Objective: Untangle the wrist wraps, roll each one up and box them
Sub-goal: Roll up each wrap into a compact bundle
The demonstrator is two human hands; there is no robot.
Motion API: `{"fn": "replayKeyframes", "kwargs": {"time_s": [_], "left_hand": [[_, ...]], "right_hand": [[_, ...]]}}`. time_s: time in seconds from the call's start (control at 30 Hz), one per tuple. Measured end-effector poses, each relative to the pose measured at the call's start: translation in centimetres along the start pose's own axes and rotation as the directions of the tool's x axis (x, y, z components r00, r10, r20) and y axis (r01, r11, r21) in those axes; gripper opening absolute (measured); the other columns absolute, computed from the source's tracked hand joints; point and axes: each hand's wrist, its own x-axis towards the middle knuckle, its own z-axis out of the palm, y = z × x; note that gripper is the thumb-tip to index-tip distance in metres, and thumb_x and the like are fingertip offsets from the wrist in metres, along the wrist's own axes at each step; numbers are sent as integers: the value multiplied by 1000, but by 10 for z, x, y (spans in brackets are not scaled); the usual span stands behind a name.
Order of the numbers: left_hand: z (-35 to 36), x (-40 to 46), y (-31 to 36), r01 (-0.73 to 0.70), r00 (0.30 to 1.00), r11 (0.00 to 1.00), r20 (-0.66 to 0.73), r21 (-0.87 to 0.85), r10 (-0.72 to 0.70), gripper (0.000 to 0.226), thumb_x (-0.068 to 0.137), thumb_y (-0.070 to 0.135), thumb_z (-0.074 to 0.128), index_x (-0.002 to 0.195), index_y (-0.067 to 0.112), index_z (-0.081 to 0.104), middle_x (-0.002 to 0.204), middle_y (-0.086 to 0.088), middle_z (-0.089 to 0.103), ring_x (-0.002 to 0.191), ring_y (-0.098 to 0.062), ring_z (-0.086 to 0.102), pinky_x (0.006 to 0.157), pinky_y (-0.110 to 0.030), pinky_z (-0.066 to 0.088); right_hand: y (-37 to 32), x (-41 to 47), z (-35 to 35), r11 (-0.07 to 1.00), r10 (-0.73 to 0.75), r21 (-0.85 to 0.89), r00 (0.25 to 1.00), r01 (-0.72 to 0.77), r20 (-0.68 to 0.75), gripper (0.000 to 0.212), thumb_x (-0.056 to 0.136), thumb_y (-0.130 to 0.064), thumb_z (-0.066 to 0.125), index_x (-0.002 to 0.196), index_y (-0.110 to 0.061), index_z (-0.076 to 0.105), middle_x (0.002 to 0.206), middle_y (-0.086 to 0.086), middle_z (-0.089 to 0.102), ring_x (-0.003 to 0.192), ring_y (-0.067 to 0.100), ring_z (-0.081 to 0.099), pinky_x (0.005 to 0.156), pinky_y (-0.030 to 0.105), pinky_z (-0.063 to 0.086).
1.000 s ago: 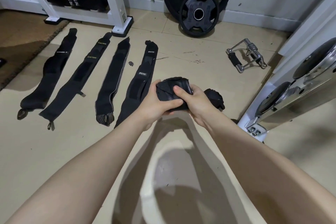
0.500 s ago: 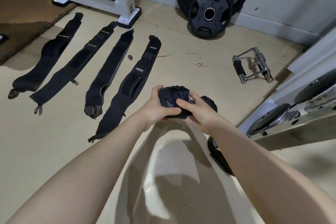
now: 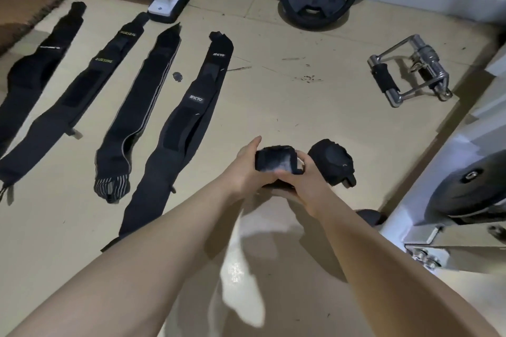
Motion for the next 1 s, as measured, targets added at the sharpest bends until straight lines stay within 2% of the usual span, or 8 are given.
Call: {"fn": "replayKeyframes", "kwargs": {"time_s": [0.1,0.23,0.33,0.43,0.57,0.77,0.87,1.0], "left_hand": [[9,17,-20,-38,999,998,39,45,36,40,80,2,59,116,19,53,115,-2,56,105,-24,53,78,-21,42],[17,27,-48,-39,997,997,67,70,34,23,64,19,54,83,11,45,89,-10,47,78,-26,45,64,-35,39],[17,26,-48,-27,998,985,60,172,17,47,73,22,58,115,3,51,125,-23,44,110,-38,47,88,-44,43],[15,22,-40,23,999,981,20,190,-28,72,87,15,58,150,13,23,153,-7,18,137,-22,29,106,-28,32],[14,17,-36,11,1000,979,14,202,-14,71,89,13,56,151,14,22,155,-10,15,139,-22,26,110,-29,29],[-20,-15,-47,113,994,910,-37,399,-107,73,91,20,57,152,12,17,159,-10,4,146,-27,14,115,-32,19],[-61,-37,-54,237,971,862,-132,449,-198,63,94,23,53,149,11,25,158,-10,8,144,-29,17,113,-35,22],[-122,-53,-54,237,970,827,-178,510,-168,53,96,20,51,145,8,36,153,-11,24,138,-28,29,111,-32,26]], "right_hand": [[21,15,2,1000,-15,-27,996,13,-92,57,85,-2,66,133,-19,41,113,-1,59,99,16,61,79,26,57],[35,23,1,739,-66,-665,970,-109,-232,79,84,-36,68,148,-21,24,151,2,29,135,27,33,108,41,34],[27,19,2,759,-82,-648,976,-69,-199,92,77,-40,74,149,-18,21,155,3,23,139,25,28,111,39,30],[19,14,2,825,-122,-565,978,6,-168,103,71,-40,79,150,-14,19,154,3,22,142,22,24,113,37,28],[7,3,0,807,-175,-586,977,72,-121,98,75,-37,78,150,-12,20,154,4,22,141,21,23,111,32,26],[-19,-28,17,600,-299,-767,953,228,49,67,84,-28,69,141,-8,38,145,10,35,134,28,30,102,30,30],[-41,-39,36,585,-293,-766,950,267,107,48,86,-20,66,129,-6,50,130,10,45,125,29,38,90,22,28],[-80,-47,67,575,-207,-783,968,239,143,49,92,-24,54,137,-11,42,142,6,37,128,23,39,97,27,32]]}}
